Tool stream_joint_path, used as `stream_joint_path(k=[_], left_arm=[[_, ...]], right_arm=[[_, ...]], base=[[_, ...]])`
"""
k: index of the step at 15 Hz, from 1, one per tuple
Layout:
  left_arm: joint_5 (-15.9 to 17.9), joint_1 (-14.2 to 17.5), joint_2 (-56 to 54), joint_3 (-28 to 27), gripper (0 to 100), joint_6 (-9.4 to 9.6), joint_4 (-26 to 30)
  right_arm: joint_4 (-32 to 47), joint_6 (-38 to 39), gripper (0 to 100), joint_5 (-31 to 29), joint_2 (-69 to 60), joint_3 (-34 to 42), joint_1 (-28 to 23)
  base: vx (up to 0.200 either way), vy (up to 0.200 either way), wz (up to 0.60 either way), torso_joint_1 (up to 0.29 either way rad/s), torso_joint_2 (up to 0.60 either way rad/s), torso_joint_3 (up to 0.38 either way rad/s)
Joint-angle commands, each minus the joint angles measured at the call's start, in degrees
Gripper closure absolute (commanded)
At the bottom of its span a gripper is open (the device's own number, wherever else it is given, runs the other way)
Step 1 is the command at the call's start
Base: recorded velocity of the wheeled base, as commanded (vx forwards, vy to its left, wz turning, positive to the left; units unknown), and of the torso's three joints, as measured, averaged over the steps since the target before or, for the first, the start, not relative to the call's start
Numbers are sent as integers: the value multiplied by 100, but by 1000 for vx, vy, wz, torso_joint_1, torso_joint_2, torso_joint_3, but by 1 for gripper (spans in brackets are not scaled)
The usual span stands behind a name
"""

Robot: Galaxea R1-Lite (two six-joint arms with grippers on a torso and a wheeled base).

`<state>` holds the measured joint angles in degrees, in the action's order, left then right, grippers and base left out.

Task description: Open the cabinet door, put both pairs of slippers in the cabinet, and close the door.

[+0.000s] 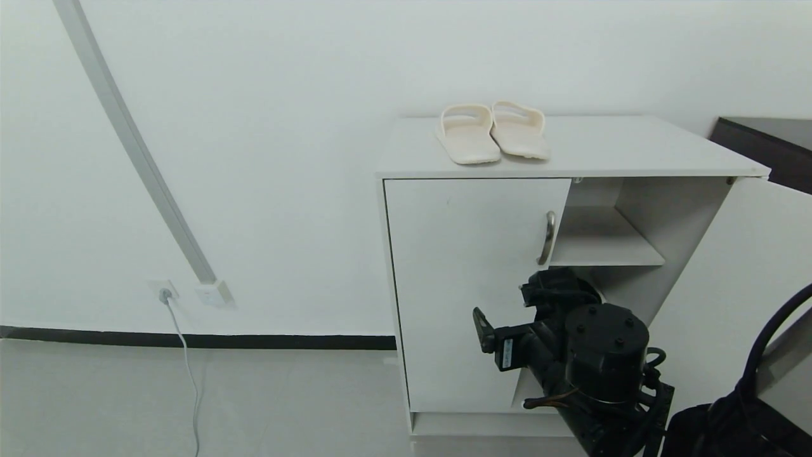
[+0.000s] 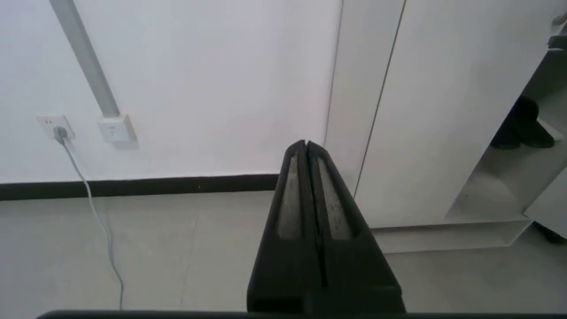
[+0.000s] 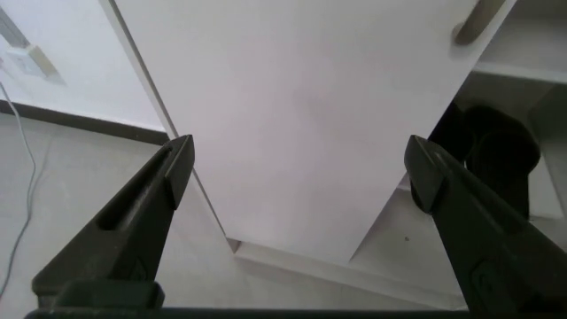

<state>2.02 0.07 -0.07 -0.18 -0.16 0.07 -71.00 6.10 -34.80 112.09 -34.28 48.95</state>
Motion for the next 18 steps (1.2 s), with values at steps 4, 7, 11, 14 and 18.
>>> stream_joint_path(k=[4,7,11,14,18], left_arm=[[0,1,7,1,100,-2,1],[9,1,7,1,100,-2,1],[9,1,7,1,100,-2,-7],[9,1,7,1,100,-2,1],[9,1,7,1,100,-2,1]], right_arm=[[-11,6,0,0,23,0,1],[-2,-3,0,0,23,0,10],[-2,-3,0,0,23,0,10],[-2,-3,0,0,50,0,10],[-19,-3,0,9,50,27,10]], base=[[0,0,0,163,-474,-319],[0,0,0,183,-497,-312],[0,0,0,210,-522,-312],[0,0,0,230,-548,-321],[0,0,0,253,-587,-332]])
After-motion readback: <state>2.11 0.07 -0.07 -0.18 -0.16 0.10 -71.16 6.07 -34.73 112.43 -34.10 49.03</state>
